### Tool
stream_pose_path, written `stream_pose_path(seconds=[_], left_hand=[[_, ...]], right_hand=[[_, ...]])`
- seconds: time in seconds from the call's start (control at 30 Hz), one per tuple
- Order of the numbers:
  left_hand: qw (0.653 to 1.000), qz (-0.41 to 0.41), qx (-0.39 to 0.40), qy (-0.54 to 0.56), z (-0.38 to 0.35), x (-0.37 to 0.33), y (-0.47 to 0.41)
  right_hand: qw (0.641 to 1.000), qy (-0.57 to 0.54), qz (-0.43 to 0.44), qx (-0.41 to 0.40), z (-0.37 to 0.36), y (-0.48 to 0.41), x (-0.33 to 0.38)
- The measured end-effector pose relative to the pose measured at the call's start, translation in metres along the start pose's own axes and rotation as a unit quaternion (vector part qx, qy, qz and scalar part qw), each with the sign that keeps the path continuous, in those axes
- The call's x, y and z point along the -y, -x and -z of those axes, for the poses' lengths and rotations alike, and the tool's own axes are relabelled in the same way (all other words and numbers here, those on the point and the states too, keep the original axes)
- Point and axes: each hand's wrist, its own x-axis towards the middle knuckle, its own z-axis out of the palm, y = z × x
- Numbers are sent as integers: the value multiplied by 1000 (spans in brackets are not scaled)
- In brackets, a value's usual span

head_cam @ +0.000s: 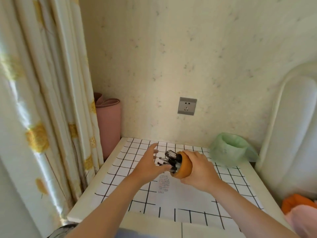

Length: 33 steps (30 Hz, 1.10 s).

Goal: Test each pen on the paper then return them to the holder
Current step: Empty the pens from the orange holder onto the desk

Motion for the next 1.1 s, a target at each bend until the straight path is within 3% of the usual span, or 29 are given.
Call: stream_pose_path(seconds=[0.3, 0.53, 0.63, 0.73, 0.87, 1.1], left_hand=[[955, -157, 56, -243, -37, 34, -34], [939, -178, 61, -288, -49, 50, -53], [954, -132, 75, -258, -49, 51, -59], [964, -76, 112, -229, -53, 46, -69], [950, -38, 159, -266, -63, 57, -76], [904, -79, 189, -376, -74, 65, -80]], right_hand=[[984, 169, 48, -9, -24, -17, -33], [936, 310, 167, -21, -30, -41, -49], [917, 341, 205, -25, -25, -54, -40], [907, 368, 205, -24, -26, -58, -41], [902, 393, 174, -19, -22, -53, -59], [896, 433, 95, -9, -1, -28, -93]])
